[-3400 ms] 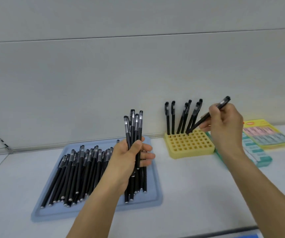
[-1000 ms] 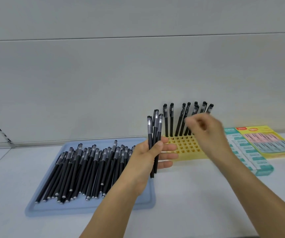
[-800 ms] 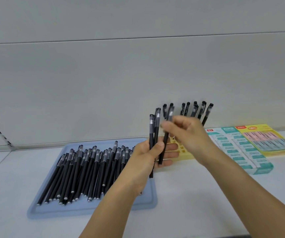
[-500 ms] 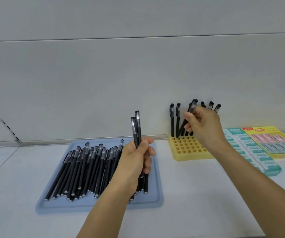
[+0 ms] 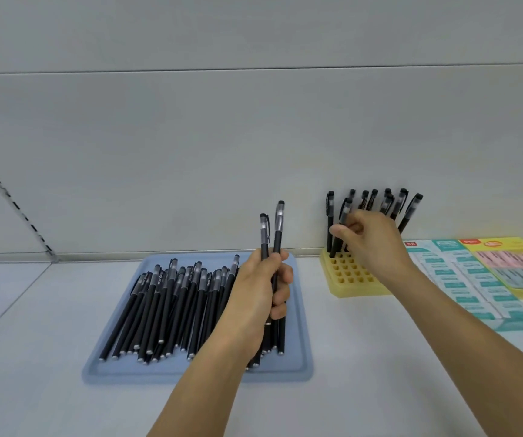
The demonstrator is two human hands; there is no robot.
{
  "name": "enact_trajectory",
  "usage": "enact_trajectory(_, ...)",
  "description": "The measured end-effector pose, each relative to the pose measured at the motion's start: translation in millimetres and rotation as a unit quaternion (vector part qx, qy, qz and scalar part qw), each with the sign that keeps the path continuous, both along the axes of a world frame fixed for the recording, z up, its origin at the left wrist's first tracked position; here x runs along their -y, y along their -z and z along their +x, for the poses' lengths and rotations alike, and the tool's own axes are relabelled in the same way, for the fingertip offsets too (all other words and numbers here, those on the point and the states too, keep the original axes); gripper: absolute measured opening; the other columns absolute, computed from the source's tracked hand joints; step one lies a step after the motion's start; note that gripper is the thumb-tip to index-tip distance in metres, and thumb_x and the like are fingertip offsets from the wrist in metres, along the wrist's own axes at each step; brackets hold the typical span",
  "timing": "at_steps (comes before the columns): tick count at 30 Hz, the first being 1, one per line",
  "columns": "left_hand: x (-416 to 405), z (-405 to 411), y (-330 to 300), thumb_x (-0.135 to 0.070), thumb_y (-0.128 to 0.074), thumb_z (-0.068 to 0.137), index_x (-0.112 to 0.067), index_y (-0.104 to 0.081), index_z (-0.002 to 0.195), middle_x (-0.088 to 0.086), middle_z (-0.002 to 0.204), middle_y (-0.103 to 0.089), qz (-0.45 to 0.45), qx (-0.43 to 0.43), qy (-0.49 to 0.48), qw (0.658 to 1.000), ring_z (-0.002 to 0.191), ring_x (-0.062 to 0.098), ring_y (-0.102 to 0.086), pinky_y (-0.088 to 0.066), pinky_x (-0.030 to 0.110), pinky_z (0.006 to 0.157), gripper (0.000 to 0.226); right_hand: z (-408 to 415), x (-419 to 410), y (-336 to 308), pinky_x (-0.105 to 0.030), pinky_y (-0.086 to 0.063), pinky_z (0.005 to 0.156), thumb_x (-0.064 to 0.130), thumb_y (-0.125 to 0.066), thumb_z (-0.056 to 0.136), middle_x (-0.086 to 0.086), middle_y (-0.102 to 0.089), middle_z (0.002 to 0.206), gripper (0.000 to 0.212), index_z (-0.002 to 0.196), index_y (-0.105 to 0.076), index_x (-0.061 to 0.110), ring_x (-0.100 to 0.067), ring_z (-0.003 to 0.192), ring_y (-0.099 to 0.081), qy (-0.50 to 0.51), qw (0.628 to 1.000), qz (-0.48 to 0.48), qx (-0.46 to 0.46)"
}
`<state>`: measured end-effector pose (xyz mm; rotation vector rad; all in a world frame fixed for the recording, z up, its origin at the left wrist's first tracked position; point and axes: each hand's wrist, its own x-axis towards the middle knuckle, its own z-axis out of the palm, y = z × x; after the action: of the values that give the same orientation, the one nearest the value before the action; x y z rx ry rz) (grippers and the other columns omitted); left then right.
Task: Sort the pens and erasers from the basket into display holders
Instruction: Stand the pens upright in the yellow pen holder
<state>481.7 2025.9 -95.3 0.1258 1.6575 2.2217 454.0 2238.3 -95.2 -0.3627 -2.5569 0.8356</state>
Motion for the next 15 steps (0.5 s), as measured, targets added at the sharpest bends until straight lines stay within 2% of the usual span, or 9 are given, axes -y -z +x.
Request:
enact_trajectory(2,0,1,0,-0.019,-0.041,0.104,-0.011,-0.059,0.110,-0.001,0.069,-0.058,-0.011,-0.026,0.011,1.000,0.048,0.010,-0.040,-0.031,0.021,0.041,0.021,12,7,-1,-0.029,-0.035,0.058,0.049,-0.062,0.088,0.013,-0.051,0.076,0.028,0.094,-0.049,0.025,-0.008,0.067,-0.051,0.060,0.996,0.048,-0.049)
enact_trajectory(3,-1,1,-1,-0.020,-0.040,0.105,-0.011,-0.060,0.111,0.000,0.070,-0.059,-0.019,-0.039,0.017,0.999,0.050,0.010,-0.043,-0.034,0.022,0.043,0.022,18,13,-3,-0.029,-0.035,0.056,0.050,-0.060,0.088,0.012,-0.051,0.074,0.028,0.095,-0.050,0.025,-0.007,0.065,-0.050,0.059,0.994,0.026,-0.092)
enact_trajectory(5,-5,2,-1,-0.020,-0.040,0.105,-0.010,-0.060,0.112,0.001,0.073,-0.062,-0.036,-0.060,0.040,0.997,0.052,0.011,-0.047,-0.038,0.022,0.046,0.024,28,27,-12,-0.020,-0.043,0.057,0.047,-0.060,0.090,0.010,-0.060,0.071,0.022,0.092,-0.060,0.026,-0.004,0.065,-0.056,-0.054,0.985,-0.104,-0.124)
enact_trajectory(7,-11,5,-4,-0.020,-0.040,0.105,-0.011,-0.061,0.112,0.002,0.078,-0.066,-0.052,-0.076,0.075,0.993,0.057,0.012,-0.054,-0.044,0.023,0.050,0.024,35,39,-22,-0.008,-0.041,0.054,0.037,-0.062,0.092,0.015,-0.064,0.067,0.017,0.088,-0.068,0.022,0.003,0.060,-0.057,-0.209,0.949,-0.226,-0.063)
enact_trajectory(9,-15,8,-5,-0.021,-0.039,0.106,-0.013,-0.063,0.112,0.001,0.087,-0.072,-0.073,-0.094,0.090,0.989,0.071,0.013,-0.064,-0.053,0.026,0.061,0.026,36,40,-29,-0.010,-0.041,0.049,0.027,-0.065,0.093,0.010,-0.062,0.059,0.015,0.083,-0.068,0.015,0.000,0.051,-0.054,-0.253,0.925,-0.277,-0.060)
enact_trajectory(12,-15,7,-1,-0.024,-0.039,0.105,-0.021,-0.066,0.109,-0.006,0.103,-0.072,-0.122,-0.110,0.035,0.986,0.099,0.010,-0.065,-0.057,0.033,0.084,0.027,31,20,-38,-0.023,-0.048,0.046,0.024,-0.062,0.094,0.001,-0.066,0.061,0.015,0.082,-0.064,0.017,-0.012,0.049,-0.061,-0.126,0.945,-0.270,-0.138)
enact_trajectory(15,-10,6,1,-0.027,-0.039,0.105,-0.019,-0.063,0.106,-0.003,0.101,-0.073,-0.109,-0.089,0.011,0.990,0.093,0.012,-0.068,-0.058,0.036,0.084,0.026,26,-3,-34,-0.034,-0.058,0.063,0.028,-0.055,0.097,0.003,-0.068,0.070,0.015,0.083,-0.058,0.026,-0.008,0.059,-0.068,-0.028,0.982,-0.134,-0.127)
